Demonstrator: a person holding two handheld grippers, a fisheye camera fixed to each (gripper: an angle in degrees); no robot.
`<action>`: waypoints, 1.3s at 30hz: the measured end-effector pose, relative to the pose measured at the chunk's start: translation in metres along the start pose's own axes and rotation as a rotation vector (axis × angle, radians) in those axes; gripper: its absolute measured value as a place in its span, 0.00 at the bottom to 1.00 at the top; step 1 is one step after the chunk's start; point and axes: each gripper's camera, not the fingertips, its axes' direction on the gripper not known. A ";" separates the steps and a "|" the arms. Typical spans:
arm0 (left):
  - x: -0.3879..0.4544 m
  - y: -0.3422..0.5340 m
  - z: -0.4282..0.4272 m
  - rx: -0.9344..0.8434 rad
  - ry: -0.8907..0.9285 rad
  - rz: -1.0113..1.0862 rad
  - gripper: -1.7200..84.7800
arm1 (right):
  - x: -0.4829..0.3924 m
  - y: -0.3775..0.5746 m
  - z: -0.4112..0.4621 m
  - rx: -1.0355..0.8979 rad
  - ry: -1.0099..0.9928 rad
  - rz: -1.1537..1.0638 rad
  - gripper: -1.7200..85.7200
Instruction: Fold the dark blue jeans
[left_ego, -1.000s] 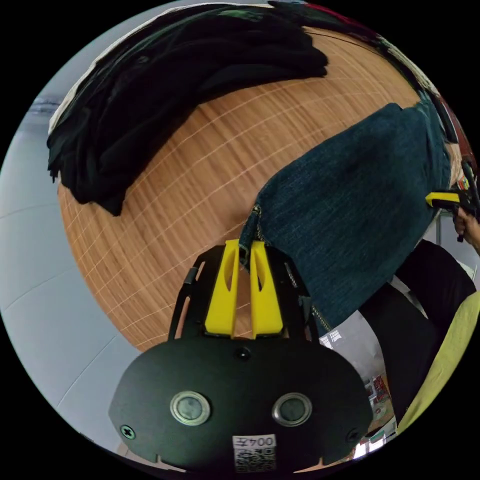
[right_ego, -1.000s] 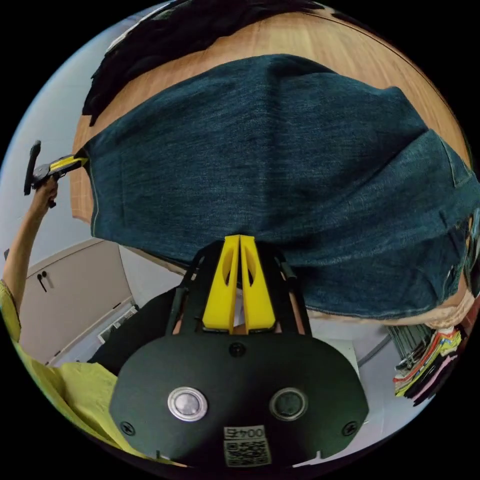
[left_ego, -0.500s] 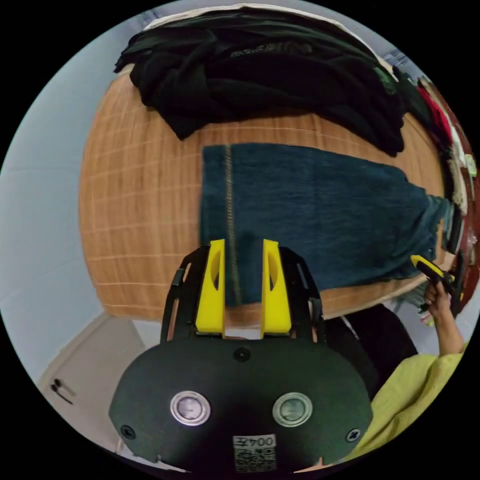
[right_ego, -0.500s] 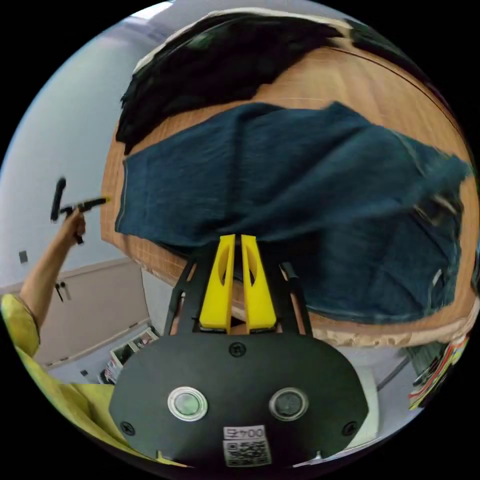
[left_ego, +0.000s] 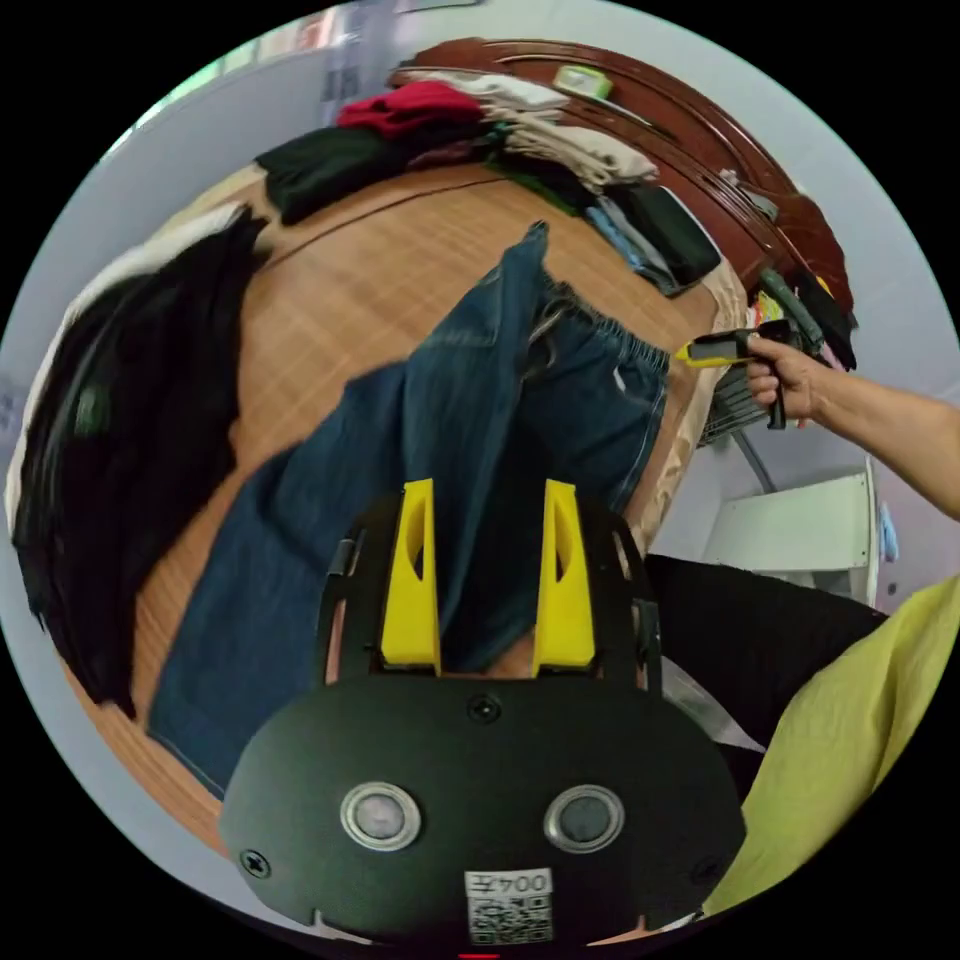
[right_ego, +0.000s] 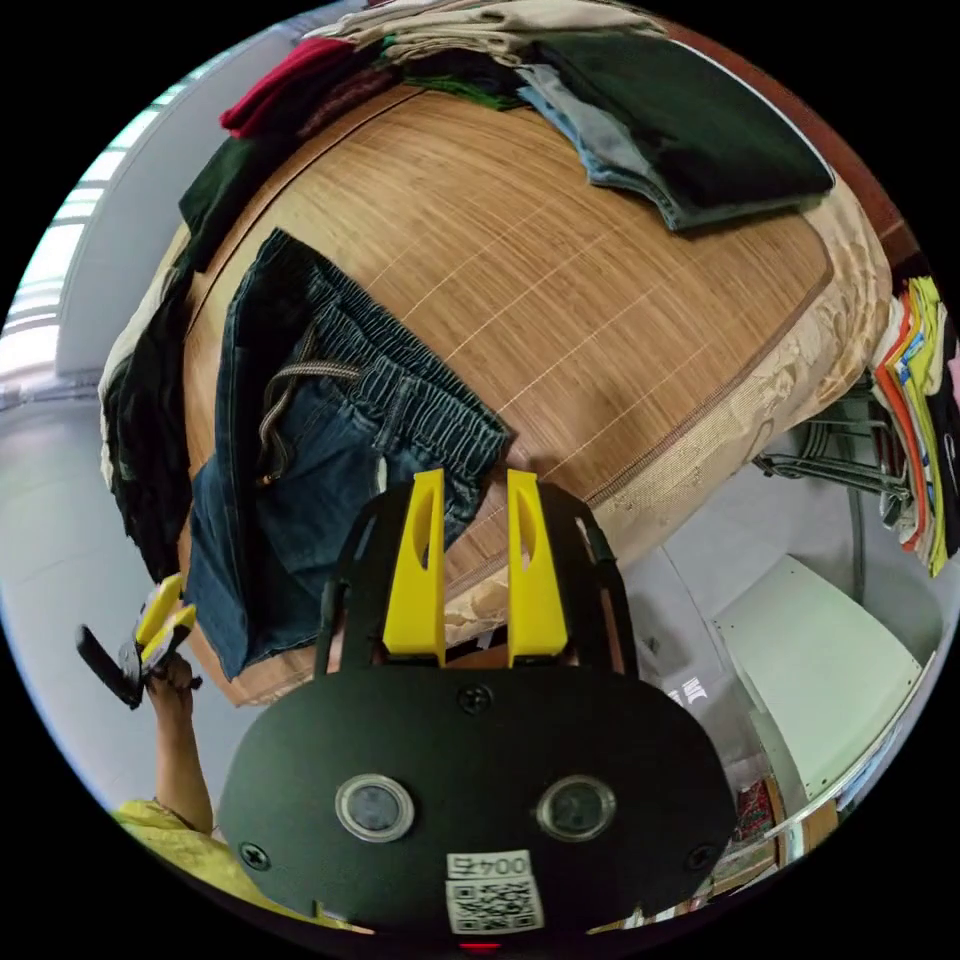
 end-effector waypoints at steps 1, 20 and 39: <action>0.012 -0.042 -0.008 -0.001 -0.012 0.057 0.19 | 0.012 -0.003 -0.005 -0.013 -0.041 0.011 0.14; 0.087 -0.370 -0.093 -0.425 -0.243 0.341 0.07 | 0.097 -0.012 -0.075 -0.125 -0.343 -0.027 0.08; 0.197 -0.307 -0.259 -0.387 0.007 0.328 0.04 | 0.122 -0.004 -0.106 -0.150 -0.344 -0.042 0.08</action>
